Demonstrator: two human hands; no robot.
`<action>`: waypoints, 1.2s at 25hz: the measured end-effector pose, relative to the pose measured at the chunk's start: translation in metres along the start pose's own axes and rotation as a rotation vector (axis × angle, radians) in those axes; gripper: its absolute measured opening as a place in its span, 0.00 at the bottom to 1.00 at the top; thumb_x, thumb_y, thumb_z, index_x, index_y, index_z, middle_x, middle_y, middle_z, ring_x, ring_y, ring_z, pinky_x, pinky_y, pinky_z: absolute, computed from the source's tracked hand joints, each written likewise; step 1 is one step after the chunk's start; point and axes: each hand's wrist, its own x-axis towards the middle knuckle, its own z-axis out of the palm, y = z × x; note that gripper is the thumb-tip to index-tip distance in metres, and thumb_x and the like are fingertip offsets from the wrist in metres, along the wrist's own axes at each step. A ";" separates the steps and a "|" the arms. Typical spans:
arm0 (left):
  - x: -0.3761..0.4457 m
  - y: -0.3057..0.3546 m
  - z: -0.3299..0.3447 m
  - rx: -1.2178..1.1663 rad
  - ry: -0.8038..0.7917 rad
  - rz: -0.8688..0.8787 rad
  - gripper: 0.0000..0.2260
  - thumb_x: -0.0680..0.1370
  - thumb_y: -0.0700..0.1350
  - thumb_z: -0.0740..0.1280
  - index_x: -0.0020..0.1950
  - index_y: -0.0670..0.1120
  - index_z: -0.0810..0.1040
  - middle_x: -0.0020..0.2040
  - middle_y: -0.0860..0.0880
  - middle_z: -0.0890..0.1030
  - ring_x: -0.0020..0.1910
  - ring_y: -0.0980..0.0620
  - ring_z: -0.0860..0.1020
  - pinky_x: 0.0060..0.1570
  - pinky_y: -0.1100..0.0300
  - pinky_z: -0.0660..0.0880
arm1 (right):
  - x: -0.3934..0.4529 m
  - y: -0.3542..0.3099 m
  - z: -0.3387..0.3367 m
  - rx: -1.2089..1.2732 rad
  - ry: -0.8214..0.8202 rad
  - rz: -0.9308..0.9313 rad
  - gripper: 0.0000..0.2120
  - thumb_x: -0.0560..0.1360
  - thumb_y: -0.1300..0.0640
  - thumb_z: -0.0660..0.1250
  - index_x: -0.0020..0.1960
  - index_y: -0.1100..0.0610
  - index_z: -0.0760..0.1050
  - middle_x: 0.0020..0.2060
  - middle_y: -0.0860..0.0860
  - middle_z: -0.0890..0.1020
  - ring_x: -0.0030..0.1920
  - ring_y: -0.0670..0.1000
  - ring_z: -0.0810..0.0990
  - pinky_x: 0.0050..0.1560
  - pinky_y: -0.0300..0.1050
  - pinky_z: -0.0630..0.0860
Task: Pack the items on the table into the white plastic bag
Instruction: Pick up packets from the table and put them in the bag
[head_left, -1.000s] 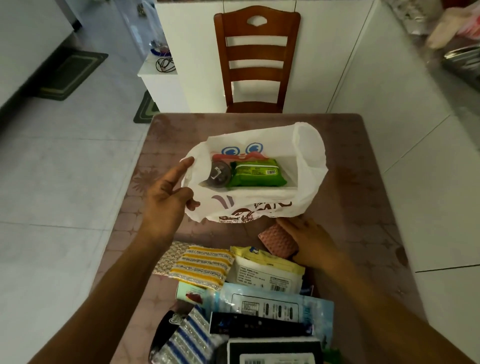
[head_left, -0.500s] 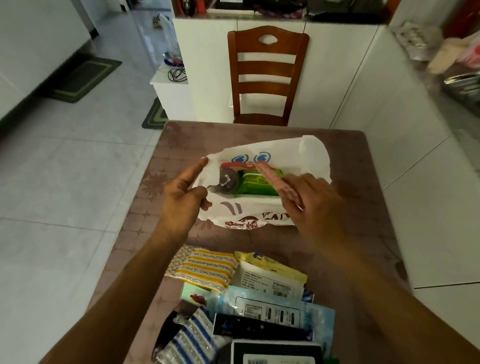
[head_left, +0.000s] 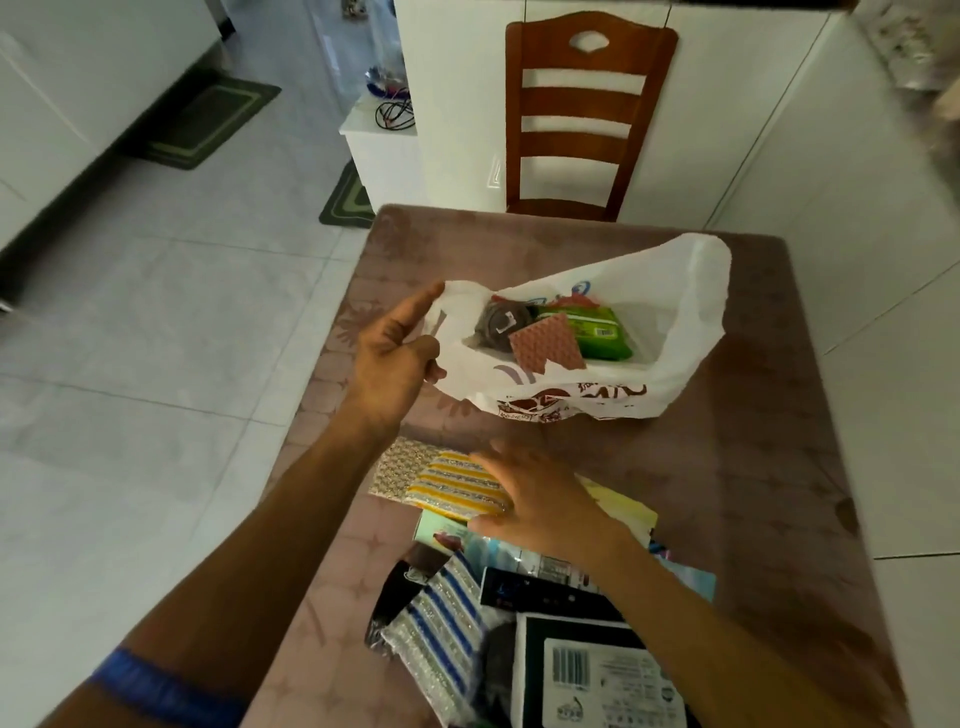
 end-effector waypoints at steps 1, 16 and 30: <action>-0.001 0.000 -0.002 -0.004 -0.002 -0.002 0.27 0.75 0.26 0.58 0.68 0.47 0.76 0.52 0.56 0.82 0.29 0.60 0.77 0.29 0.63 0.77 | 0.005 -0.001 0.011 -0.044 -0.098 0.045 0.37 0.70 0.38 0.66 0.74 0.48 0.57 0.71 0.53 0.66 0.69 0.57 0.67 0.66 0.58 0.66; 0.014 0.003 -0.005 -0.038 -0.009 -0.003 0.26 0.77 0.27 0.60 0.68 0.52 0.76 0.51 0.66 0.78 0.29 0.62 0.76 0.31 0.68 0.78 | 0.000 0.062 -0.109 -0.135 0.817 0.193 0.22 0.74 0.56 0.69 0.67 0.59 0.72 0.63 0.59 0.78 0.61 0.61 0.76 0.56 0.60 0.79; 0.038 -0.010 -0.025 0.056 -0.143 0.099 0.28 0.77 0.25 0.57 0.71 0.49 0.70 0.55 0.67 0.75 0.30 0.64 0.77 0.31 0.67 0.77 | 0.076 -0.041 0.042 -0.146 0.116 0.054 0.27 0.75 0.46 0.62 0.71 0.54 0.62 0.67 0.56 0.72 0.64 0.60 0.72 0.60 0.57 0.71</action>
